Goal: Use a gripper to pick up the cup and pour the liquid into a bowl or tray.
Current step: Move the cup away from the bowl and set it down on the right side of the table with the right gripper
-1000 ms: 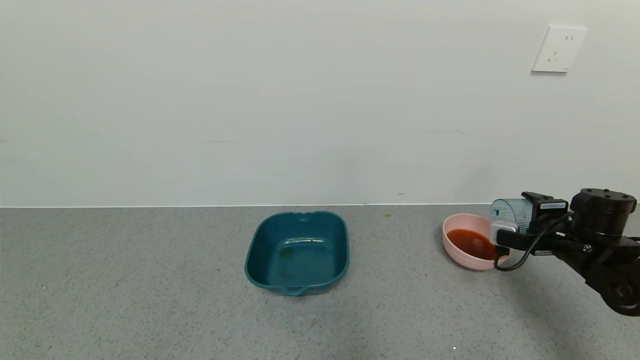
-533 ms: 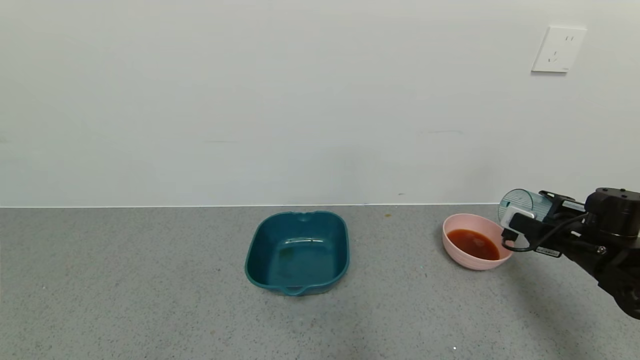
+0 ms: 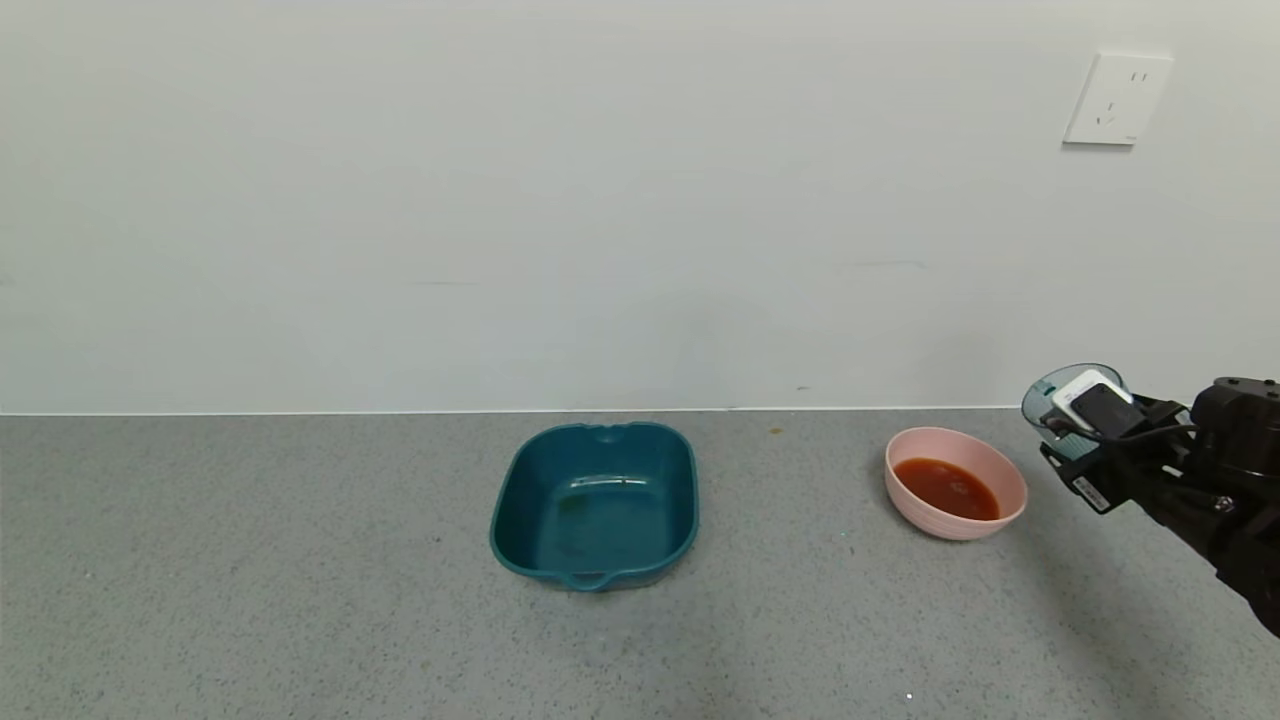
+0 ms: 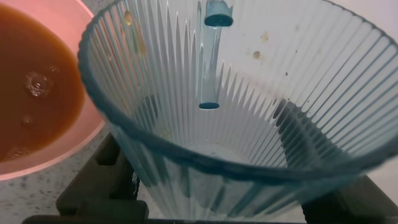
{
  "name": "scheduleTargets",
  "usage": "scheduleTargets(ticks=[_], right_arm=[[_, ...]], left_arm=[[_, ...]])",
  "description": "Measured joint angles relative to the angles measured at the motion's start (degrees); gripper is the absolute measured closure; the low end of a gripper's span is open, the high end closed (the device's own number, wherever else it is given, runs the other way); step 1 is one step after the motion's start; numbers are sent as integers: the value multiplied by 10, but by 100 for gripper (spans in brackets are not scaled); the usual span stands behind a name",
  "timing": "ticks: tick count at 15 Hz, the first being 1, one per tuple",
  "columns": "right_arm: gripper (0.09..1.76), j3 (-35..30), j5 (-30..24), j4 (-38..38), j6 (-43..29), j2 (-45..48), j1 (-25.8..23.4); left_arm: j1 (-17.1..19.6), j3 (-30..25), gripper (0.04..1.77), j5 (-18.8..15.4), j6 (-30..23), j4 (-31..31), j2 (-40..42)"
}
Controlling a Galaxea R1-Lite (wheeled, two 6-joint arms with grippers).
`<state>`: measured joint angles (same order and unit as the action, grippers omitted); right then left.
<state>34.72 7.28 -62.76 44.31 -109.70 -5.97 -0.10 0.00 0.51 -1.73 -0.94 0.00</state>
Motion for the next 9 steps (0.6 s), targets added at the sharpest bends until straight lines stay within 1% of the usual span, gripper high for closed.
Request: scheduleTargets(ticks=[2,6,9], right_arm=[[46,-9,1,-10,-82,3,-7],[46,-17,-1,-19,-206,14,-41],[46,-20,-1,-19,-311,19,-45]], left_arm=[[0,0,9,0,0,0,0],[0,0,9,0,0,0,0],[0,0,9,0,0,0,0]])
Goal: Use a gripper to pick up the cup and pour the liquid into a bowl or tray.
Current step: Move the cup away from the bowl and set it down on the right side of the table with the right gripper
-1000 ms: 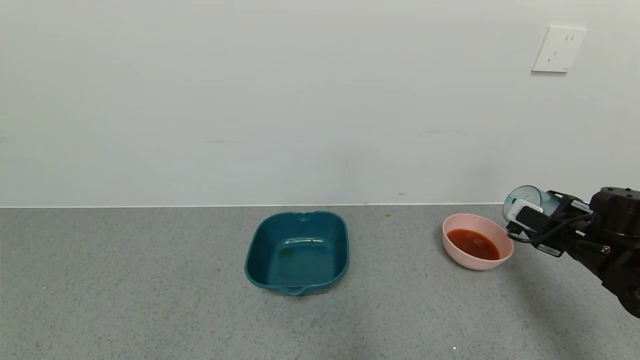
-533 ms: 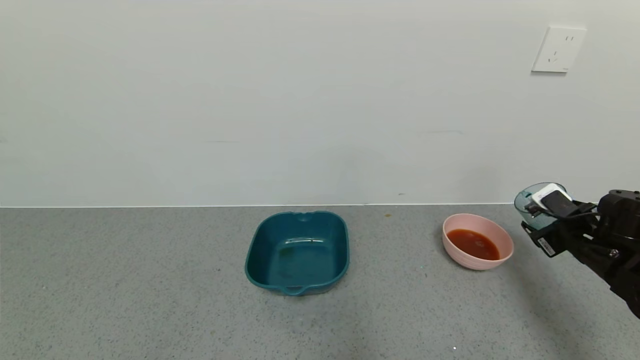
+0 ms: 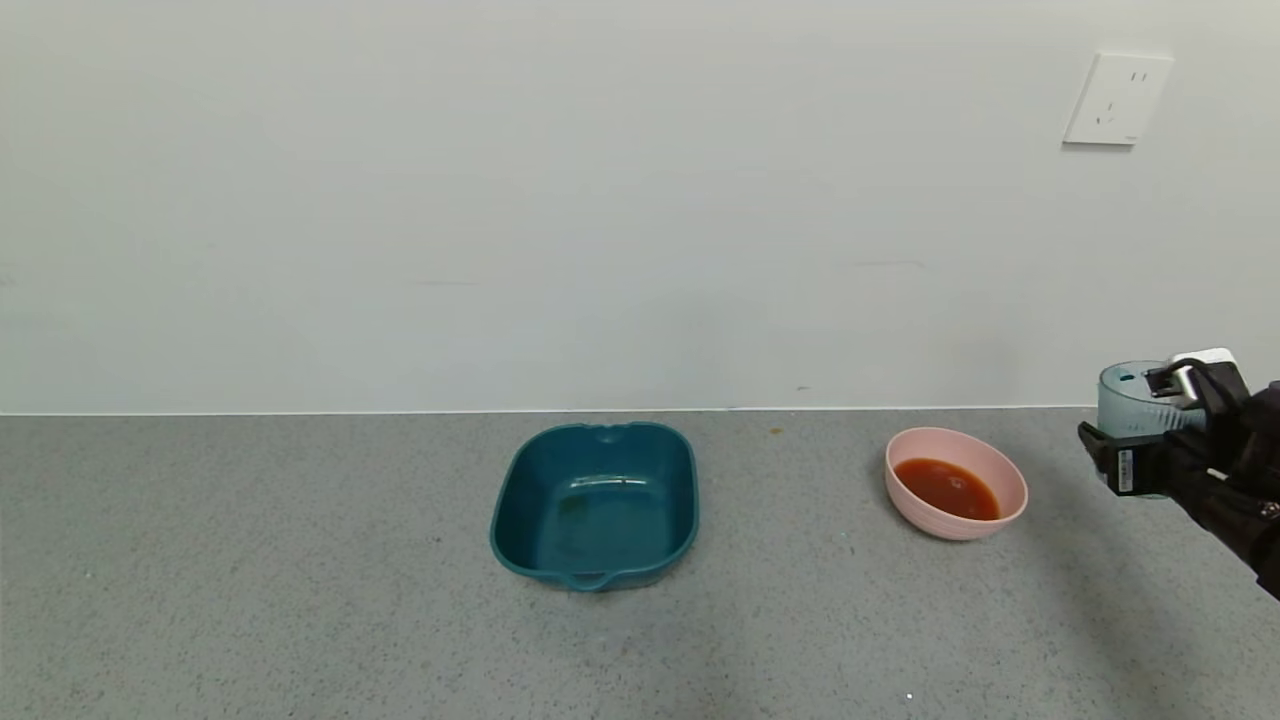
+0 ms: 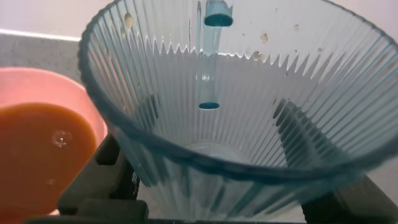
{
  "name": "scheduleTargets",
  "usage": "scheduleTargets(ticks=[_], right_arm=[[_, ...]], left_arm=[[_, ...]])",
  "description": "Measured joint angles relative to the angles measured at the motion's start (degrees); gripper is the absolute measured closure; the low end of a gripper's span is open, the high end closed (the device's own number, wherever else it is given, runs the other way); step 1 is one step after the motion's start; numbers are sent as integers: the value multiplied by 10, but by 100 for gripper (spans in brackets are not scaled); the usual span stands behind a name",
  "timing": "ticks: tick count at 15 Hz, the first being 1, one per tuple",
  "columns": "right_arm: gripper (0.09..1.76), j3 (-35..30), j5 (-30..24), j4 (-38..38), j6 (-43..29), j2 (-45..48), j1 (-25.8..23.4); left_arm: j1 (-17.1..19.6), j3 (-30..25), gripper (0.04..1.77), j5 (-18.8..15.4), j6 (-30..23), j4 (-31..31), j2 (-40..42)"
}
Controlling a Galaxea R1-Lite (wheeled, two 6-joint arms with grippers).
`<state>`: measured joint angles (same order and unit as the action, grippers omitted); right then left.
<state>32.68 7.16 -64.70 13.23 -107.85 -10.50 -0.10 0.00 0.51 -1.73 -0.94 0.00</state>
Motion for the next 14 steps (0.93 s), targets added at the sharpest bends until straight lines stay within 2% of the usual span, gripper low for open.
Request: scheduleTargets(ticks=[3,6,9,14], right_arm=[[46,-4,-2,-1,-80,2,2],[46,-9,-36,-1,-128,-1,-1],[46,-11,-47,-14,-130,-19,-10],[46,2,-60,-103,-117,-95,-33]], left_arm=[[0,0,9,0,0,0,0],[0,0,9,0,0,0,0],[0,0,9,0,0,0,0],[0,0,9,0,0,0,0]])
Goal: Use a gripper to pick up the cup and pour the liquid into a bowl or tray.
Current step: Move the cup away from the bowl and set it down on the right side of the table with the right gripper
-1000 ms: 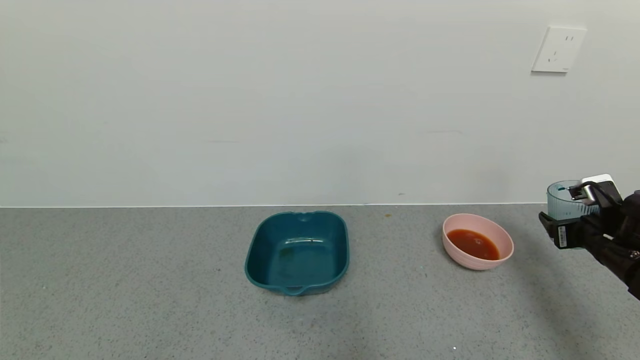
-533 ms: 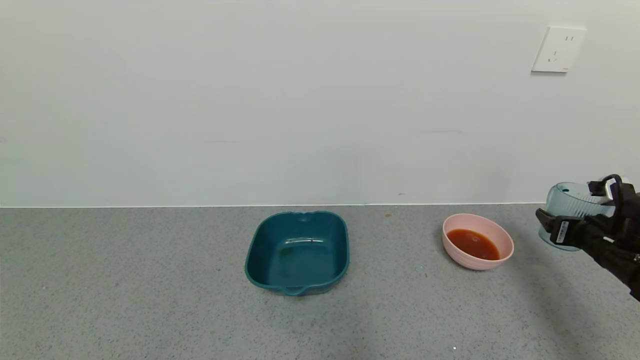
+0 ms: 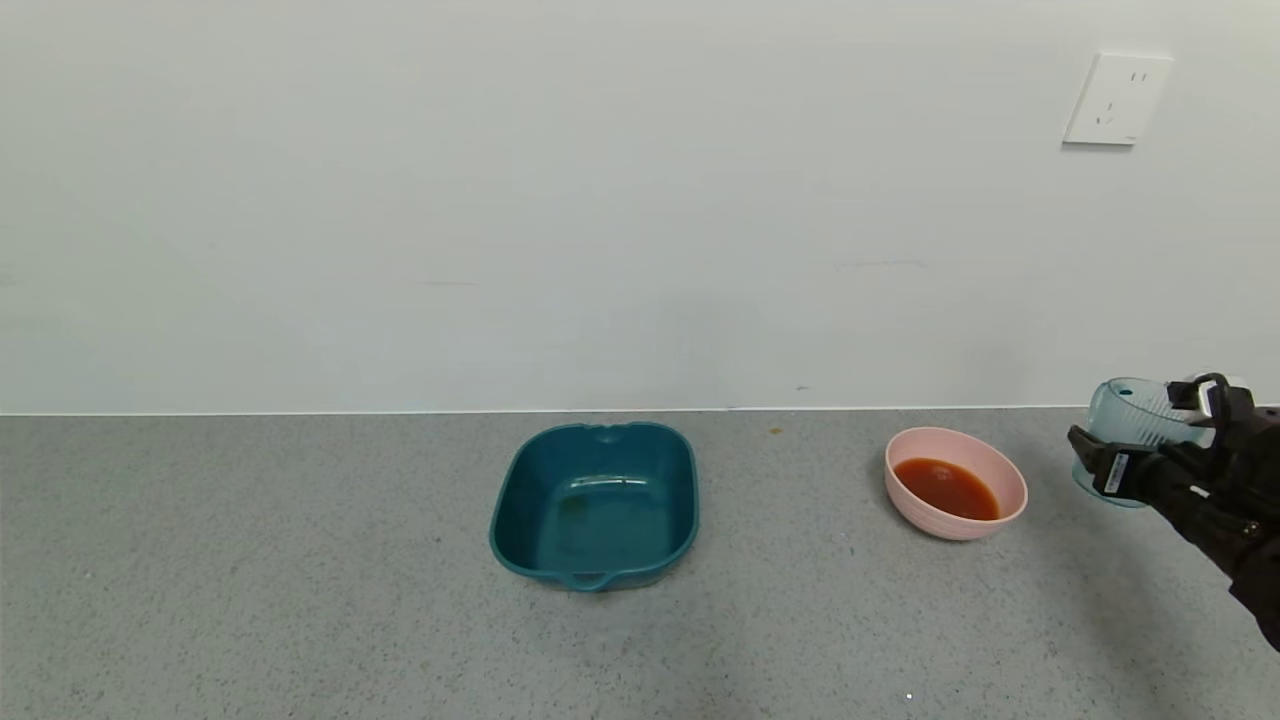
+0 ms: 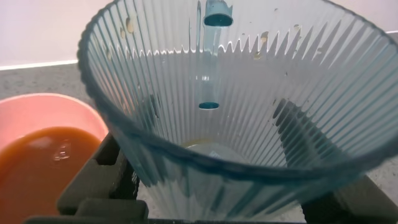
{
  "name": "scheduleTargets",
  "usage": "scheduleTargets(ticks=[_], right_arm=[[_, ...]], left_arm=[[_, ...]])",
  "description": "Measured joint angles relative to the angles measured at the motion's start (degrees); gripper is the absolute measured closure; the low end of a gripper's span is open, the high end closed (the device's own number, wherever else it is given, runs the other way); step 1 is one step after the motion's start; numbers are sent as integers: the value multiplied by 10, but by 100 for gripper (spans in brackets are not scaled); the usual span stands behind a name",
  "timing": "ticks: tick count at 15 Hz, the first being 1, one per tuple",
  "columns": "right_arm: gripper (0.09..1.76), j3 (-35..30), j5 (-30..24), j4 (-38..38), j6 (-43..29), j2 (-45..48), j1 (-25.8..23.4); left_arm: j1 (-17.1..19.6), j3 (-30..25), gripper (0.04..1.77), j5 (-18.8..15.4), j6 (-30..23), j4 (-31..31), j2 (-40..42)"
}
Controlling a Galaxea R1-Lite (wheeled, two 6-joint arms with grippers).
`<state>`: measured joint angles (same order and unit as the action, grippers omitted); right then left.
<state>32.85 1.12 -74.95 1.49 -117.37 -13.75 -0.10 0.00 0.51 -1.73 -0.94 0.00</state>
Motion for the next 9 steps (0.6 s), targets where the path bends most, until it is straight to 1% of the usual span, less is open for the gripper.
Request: scheduleTargets(ticks=[9], right_arm=[[46,75,-18,-27,2,-132,-24]], left_arm=[[0,0,9,0,0,0,0]])
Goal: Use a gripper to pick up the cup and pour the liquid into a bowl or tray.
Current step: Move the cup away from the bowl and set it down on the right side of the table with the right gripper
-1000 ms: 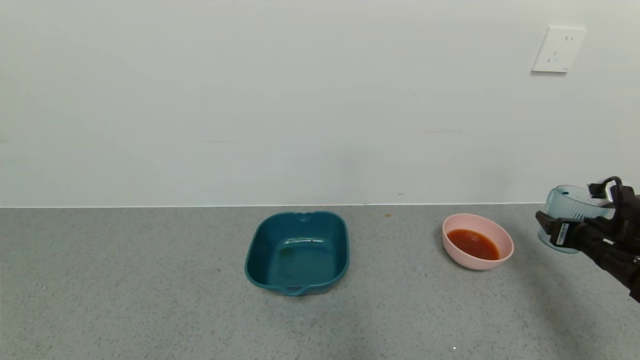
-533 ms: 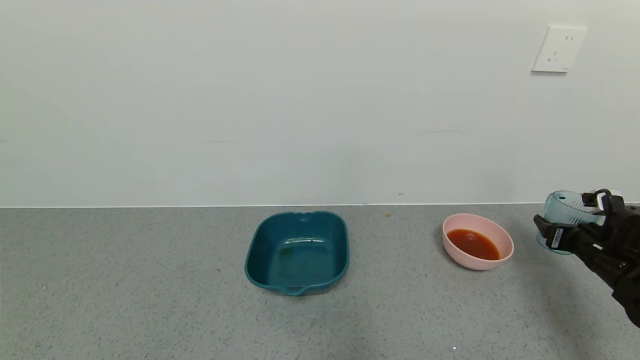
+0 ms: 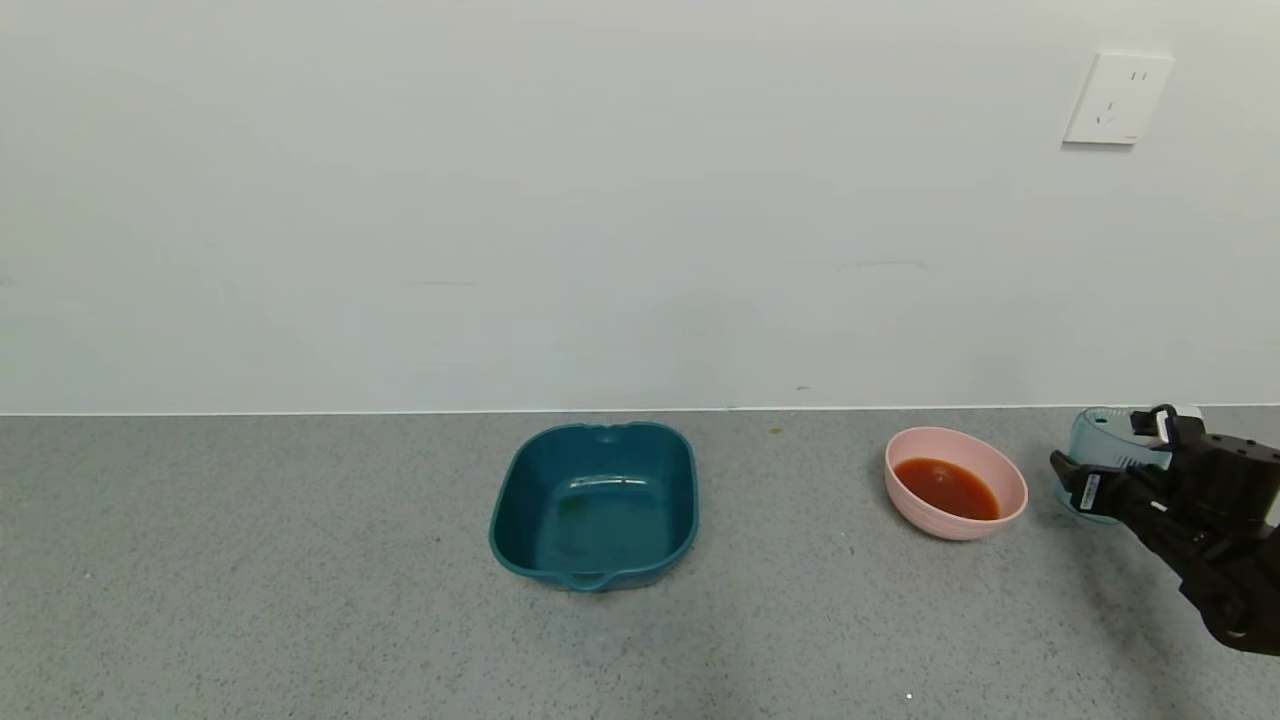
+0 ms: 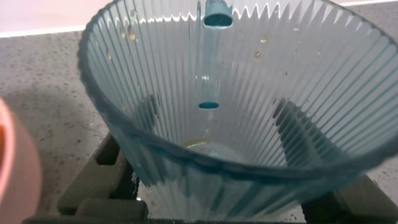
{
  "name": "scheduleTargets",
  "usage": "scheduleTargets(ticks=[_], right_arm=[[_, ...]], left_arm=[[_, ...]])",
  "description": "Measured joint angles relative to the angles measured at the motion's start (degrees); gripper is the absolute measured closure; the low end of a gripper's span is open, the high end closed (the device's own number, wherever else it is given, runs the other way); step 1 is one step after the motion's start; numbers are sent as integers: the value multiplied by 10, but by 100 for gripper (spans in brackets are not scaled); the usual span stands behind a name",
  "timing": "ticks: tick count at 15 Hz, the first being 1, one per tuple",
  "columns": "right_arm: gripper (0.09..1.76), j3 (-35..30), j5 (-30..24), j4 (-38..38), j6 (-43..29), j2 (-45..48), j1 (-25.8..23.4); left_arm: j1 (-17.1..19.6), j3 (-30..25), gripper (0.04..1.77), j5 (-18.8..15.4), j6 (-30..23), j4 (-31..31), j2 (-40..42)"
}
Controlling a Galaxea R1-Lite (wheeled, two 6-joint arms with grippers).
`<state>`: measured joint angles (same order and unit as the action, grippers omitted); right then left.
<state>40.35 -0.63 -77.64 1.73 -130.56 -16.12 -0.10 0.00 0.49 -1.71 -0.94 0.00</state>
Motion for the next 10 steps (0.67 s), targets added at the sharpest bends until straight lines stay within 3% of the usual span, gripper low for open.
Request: scheduleTargets(ticks=[10], right_arm=[[46,52,1,-5,1,-60,-1]], left_arm=[[0,0,9,0,0,0,0]])
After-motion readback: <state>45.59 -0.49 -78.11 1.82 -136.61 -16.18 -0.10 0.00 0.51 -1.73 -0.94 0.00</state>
